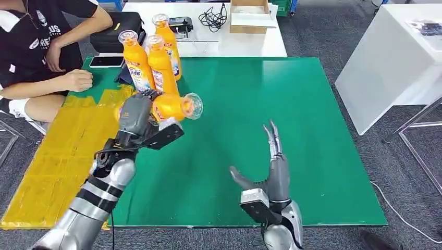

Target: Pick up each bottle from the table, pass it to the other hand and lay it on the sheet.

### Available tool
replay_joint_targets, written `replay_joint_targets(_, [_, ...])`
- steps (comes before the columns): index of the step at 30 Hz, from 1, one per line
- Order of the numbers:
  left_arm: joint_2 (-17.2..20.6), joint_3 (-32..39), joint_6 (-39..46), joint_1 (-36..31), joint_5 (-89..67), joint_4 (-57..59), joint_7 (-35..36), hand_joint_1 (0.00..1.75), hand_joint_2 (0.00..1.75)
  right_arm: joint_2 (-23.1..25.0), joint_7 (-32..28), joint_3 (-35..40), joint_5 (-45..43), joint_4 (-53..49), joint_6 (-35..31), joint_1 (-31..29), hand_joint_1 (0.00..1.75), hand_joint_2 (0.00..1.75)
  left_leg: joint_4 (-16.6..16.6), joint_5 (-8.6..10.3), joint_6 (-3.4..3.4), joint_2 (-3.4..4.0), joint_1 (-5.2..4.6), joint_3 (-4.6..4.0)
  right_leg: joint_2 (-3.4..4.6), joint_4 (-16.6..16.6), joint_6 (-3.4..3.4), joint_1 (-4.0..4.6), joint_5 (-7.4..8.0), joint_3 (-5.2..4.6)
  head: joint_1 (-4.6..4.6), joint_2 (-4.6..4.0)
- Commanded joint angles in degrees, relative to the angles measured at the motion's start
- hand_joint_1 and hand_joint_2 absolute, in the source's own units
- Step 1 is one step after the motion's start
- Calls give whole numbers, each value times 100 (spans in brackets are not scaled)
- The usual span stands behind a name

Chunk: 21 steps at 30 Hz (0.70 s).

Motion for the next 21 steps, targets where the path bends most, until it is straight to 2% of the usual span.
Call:
replay_joint_targets(1, [969,-154,-843,-1941,-1953,3368,887,175,175,-235,-67,-726,329,-1553,42,616,0,175,-1,1,-7,-3,1,11,-5,5,-5,1,-4,10,-2,0])
replay_joint_targets(5, [877,-19,-920,-1999,-2069,4150,993,175,175,-258,74,-818,408,-1572,14,534,0,175,-5,6,-15,9,0,18,6,2,-3,0,-3,12,0,0])
replay_joint_targets(12, [524,8,-924,-1663,-2347,4728,1272,175,175,-224,185,-824,521,-1151,131,411,0,175,-10,1,-13,8,5,39,8,-7,0,1,-6,39,0,0])
replay_joint_targets(21, [325,293,-983,-1360,-2048,4908,913,175,175,-220,265,-856,569,-960,110,347,0,175,-13,3,-15,9,0,35,9,-8,-1,-2,-4,36,0,0])
